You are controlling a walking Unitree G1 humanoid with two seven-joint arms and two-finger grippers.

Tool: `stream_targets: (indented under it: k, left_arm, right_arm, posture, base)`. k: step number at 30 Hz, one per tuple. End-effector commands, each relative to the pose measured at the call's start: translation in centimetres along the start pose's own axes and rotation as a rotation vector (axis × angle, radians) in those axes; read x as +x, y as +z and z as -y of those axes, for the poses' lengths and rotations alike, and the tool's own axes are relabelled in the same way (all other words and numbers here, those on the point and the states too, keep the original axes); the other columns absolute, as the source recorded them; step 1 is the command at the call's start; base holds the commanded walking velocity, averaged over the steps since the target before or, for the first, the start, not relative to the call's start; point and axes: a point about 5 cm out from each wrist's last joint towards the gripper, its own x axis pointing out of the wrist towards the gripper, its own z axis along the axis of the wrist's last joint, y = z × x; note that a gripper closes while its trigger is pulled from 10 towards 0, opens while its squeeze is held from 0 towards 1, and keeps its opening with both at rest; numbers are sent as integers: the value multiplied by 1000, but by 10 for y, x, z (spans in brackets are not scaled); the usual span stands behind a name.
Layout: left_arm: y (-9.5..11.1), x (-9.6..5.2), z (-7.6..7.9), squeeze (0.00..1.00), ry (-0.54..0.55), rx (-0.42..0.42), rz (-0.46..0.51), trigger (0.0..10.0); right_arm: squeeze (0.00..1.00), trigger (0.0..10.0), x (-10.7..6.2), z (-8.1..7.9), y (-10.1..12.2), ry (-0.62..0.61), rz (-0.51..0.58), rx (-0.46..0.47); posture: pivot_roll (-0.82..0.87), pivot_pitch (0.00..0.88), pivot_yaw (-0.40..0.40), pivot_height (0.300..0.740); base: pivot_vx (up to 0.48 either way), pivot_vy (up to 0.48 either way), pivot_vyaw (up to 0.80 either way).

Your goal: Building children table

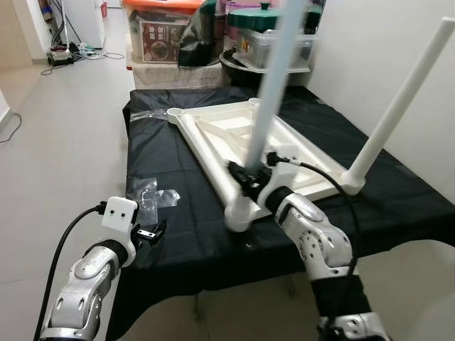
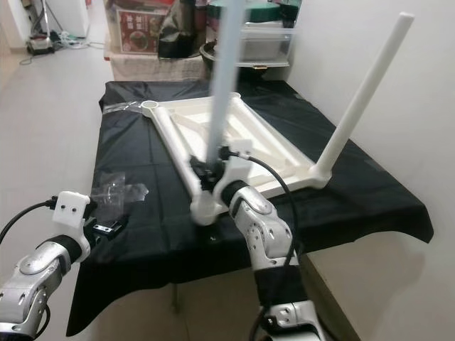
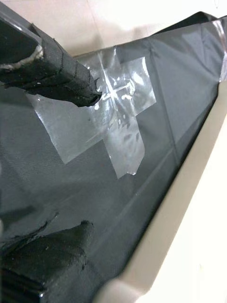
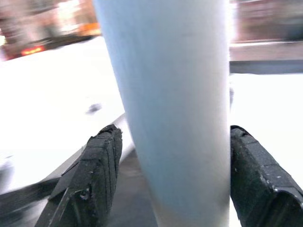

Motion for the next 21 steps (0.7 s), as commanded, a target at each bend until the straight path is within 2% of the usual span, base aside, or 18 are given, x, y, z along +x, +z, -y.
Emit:
stream_targets:
  k: [1,5,7,12,13,15,16,17,18,20,21]
  left_arm:
    - [-4,1,1,0,-6,-10,-15,10000]
    - [-3,2,2,0,-6,-9,-12,10000]
    - [-3,0,-1,0,4,-9,-10,10000]
    - [-6,-5,-4,0,12,-7,-17,10000]
    - [-6,-5,-4,0,14,-7,-17,10000]
    - [-6,-5,-4,0,15,-7,-18,10000]
    - [-6,-5,-5,0,17,-7,-17,10000]
    - [-6,-5,-4,0,18,-9,-16,10000]
    - [-6,-6,-4,0,19,-9,-16,10000]
    - [-6,-6,-4,0,19,-9,-16,10000]
    - [-7,-6,-3,0,18,-10,-16,10000]
  right_arm:
    - [0,10000,4,-13,-12,127,-46,-21]
    - [0,10000,12,-10,-25,110,-100,-40]
    - [0,10000,22,-8,-31,85,-125,-48]
    - [0,10000,29,1,-32,34,-122,-83]
    - [0,6353,29,5,-30,12,-114,-86]
    - [0,6353,29,8,-29,-1,-109,-85]
    - [0,0,28,18,-28,-85,-117,-76]
    - [0,0,24,35,-28,-252,-124,-74]
    - [0,0,21,46,-28,-366,-129,-77]
    - [0,0,21,46,-28,-366,-129,-77]
    - [0,0,12,62,-29,-553,-136,-65]
  posture:
    - [112,0,-131,740]
    - [123,0,-139,740]
    - [137,0,-147,740]
    - [146,0,-155,740]
    - [148,0,-158,740]
    - [148,0,-159,740]
    - [144,0,-160,740]
    - [144,0,-160,740]
    - [144,0,-160,740]
    - [144,0,-160,740]
    - [137,0,-157,740]
  base:
    - [0,0,0]
    - [0,0,0]
    - [0,0,0]
    - [0,0,0]
    - [0,0,0]
    - [0,0,0]
    - [0,0,0]
    - [0,0,0]
    - [0,0,0]
    - [0,0,0]
    - [0,0,0]
